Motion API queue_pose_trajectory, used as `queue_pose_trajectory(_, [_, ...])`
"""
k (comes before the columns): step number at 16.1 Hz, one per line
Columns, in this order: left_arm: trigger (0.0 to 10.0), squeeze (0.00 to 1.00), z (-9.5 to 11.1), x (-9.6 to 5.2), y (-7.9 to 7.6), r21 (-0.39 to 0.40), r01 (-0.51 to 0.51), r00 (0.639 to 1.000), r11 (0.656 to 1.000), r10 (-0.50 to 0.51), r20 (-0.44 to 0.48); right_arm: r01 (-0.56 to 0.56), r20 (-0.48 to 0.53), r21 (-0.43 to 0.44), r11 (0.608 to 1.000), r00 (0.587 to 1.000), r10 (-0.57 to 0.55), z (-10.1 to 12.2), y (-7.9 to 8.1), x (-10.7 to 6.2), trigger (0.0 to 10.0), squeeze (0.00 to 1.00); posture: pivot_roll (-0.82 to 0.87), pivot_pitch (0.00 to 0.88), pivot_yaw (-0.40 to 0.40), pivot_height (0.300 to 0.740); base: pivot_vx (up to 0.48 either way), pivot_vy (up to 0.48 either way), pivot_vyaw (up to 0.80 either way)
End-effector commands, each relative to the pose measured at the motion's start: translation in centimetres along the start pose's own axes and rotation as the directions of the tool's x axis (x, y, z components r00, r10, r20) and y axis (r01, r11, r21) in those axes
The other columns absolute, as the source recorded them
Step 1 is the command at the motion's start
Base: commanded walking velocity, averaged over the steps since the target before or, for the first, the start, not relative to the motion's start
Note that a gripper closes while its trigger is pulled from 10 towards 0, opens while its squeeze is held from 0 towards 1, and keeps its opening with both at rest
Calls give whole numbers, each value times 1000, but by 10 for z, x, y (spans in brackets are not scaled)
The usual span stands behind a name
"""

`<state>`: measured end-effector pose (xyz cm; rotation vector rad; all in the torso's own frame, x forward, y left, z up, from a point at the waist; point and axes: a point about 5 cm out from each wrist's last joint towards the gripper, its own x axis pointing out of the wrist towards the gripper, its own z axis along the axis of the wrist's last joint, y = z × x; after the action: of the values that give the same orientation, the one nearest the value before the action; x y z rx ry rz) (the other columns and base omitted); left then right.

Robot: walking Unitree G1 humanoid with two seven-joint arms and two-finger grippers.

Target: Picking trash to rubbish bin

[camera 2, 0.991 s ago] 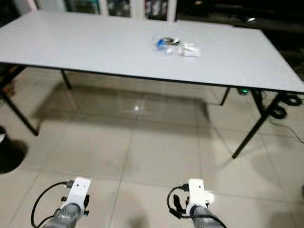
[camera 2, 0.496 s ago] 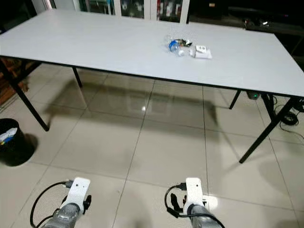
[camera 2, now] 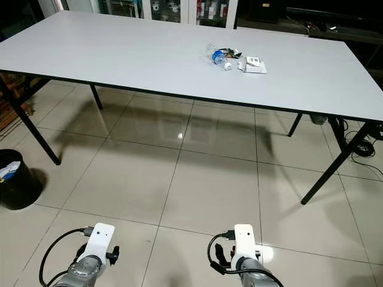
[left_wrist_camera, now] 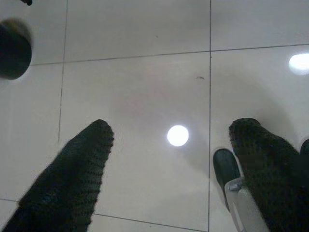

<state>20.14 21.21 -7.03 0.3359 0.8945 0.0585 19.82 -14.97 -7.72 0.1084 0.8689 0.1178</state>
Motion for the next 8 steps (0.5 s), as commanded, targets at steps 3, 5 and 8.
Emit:
queue_pose_trajectory(3, [10000,1000,5,1,-1,6,13,1000,1000,-13,21,2,-8,-2,1000,1000,-2,-2,-3,-1,10000,0,-2,19,-63,740,0,0,0])
queue_pose_trajectory(5, [10000,1000,7,1,-2,6,16,1000,1000,-16,26,3,-8,-2,1000,1000,-3,-2,-3,-1,10000,0,-2,19,-63,740,0,0,0])
queue_pose_trajectory(8, [10000,1000,8,1,-2,5,17,999,1000,-17,30,4,-8,-2,1000,1000,-4,-2,-3,-1,10000,0,0,18,-62,740,0,0,0])
